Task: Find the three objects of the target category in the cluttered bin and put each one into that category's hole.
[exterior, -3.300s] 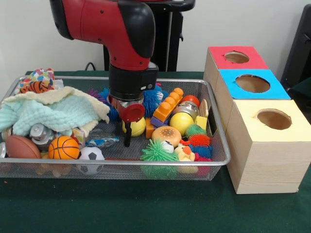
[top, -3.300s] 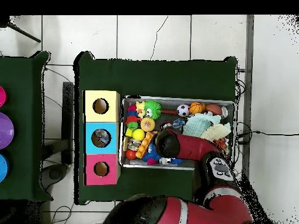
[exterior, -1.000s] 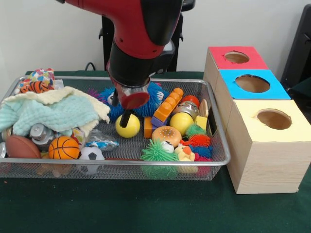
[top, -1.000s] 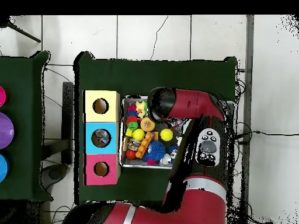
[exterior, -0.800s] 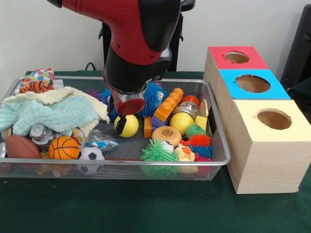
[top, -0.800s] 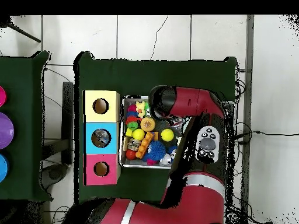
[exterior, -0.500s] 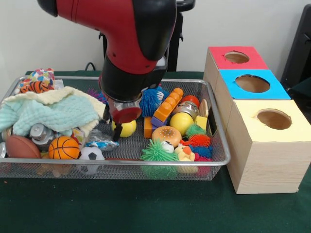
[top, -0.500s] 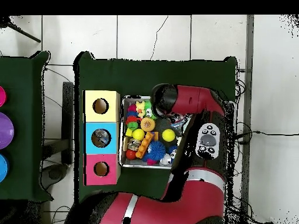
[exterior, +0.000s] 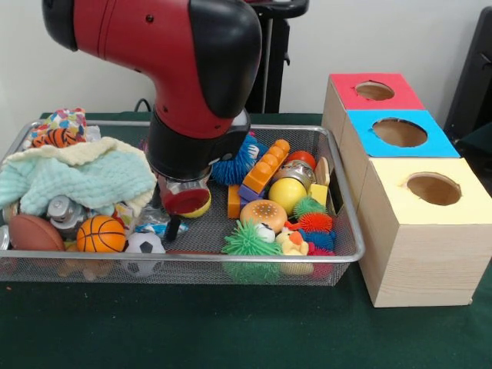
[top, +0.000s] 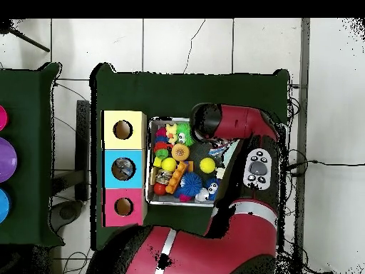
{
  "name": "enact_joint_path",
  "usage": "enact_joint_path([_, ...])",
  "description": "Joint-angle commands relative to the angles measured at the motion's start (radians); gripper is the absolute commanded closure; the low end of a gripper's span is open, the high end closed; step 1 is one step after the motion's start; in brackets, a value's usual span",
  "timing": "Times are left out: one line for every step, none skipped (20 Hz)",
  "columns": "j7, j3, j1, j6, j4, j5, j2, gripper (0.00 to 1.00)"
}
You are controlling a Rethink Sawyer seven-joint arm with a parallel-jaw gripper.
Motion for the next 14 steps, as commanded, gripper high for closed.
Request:
enact_joint_path([0.057,0.066,-0.015,-0.071,0.011,0.029,0.023,0.00])
enact_joint_path([0.051,0.069,-0.017,-0.077,0.012,0.029,0.025,0.00])
enact_joint_path([0.047,0.069,-0.018,-0.077,0.010,0.029,0.026,0.00])
enact_joint_path([0.042,0.071,-0.020,-0.077,0.008,0.029,0.028,0.00])
enact_joint_path([0.038,0.072,-0.021,-0.079,0.008,0.028,0.029,0.00])
enact_joint_path([0.035,0.073,-0.022,-0.081,0.007,0.027,0.030,0.00])
enact_joint_path([0.033,0.074,-0.023,-0.080,0.007,0.028,0.030,0.00])
enact_joint_path([0.031,0.074,-0.023,-0.077,0.005,0.029,0.029,0.00])
enact_joint_path([0.032,0.073,-0.023,-0.075,0.006,0.030,0.029,0.00])
enact_joint_path([0.028,0.077,-0.026,-0.073,0.005,0.032,0.030,0.00])
enact_joint_path([0.026,0.077,-0.027,-0.071,0.004,0.032,0.031,0.00])
enact_joint_path([0.016,0.085,-0.035,-0.068,0.001,0.035,0.036,0.00])
enact_joint_path([0.010,0.088,-0.038,-0.069,-0.001,0.034,0.038,0.00])
enact_joint_path([-0.005,0.096,-0.047,-0.071,-0.006,0.034,0.044,0.00])
